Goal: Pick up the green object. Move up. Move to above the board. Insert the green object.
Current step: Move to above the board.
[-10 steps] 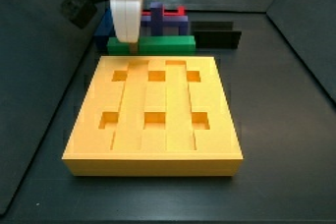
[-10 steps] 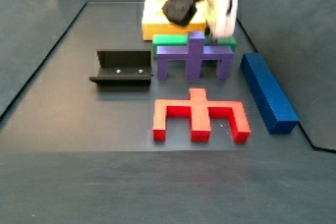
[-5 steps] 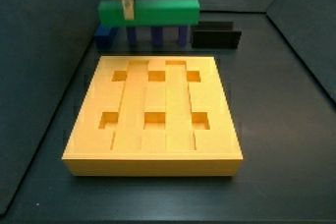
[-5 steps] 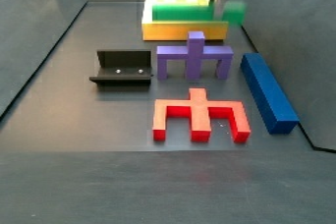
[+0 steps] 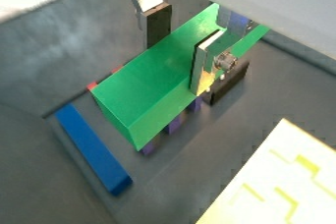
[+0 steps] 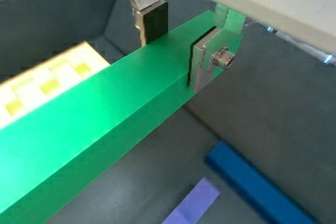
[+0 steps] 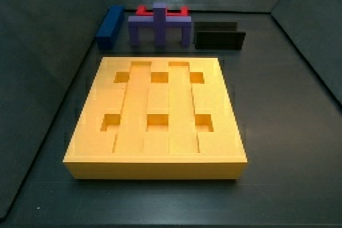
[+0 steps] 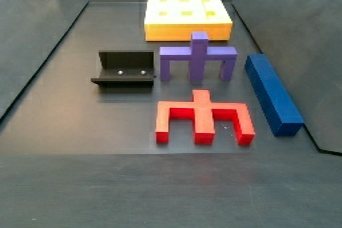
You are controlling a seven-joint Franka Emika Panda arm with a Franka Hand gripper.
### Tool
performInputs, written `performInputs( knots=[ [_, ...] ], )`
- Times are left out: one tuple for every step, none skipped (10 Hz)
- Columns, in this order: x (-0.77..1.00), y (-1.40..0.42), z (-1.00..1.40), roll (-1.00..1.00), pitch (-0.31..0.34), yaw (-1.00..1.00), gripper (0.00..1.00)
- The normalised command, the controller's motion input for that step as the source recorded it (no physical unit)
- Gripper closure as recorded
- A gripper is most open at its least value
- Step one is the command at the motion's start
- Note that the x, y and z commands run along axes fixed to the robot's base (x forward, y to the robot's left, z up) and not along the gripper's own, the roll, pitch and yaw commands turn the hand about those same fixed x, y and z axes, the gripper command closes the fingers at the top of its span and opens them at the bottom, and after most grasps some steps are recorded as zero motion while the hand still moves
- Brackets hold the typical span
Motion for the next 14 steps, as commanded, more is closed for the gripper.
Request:
performInputs(
  knots=[
    [0.03,0.01,0.18,-0.07,0.06,-0.01,1.0],
    [0.7,-1.4,0.3,-0.01,0.013,1.0,1.0],
    [0.7,-1.4,0.28,0.0,0.018,1.0,1.0],
    [0.73,-1.4,0.26,0.01,0.027,1.0,1.0],
    [0.83,-1.4,0.3,0.0,0.042,1.0,1.0],
    [0.81,-1.4,0.31,0.01,0.043,1.0,1.0],
    [0.39,-0.67,0.14,0.02,0.053,1.0,1.0],
    [0.22,-0.29,0.06,0.02,0.059,1.0,1.0],
    [0.09,-0.13,0.05,0.02,0.054,1.0,1.0],
    [0.05,-0.1,0.04,0.02,0.055,1.0,1.0],
    [0.06,-0.06,0.03,0.03,0.062,1.0,1.0],
    [0.06,-0.05,0.02,0.03,0.065,1.0,1.0],
    [0.06,-0.04,0.02,0.03,0.074,1.0,1.0],
    [0.06,-0.04,0.02,0.03,0.082,1.0,1.0]
  ],
)
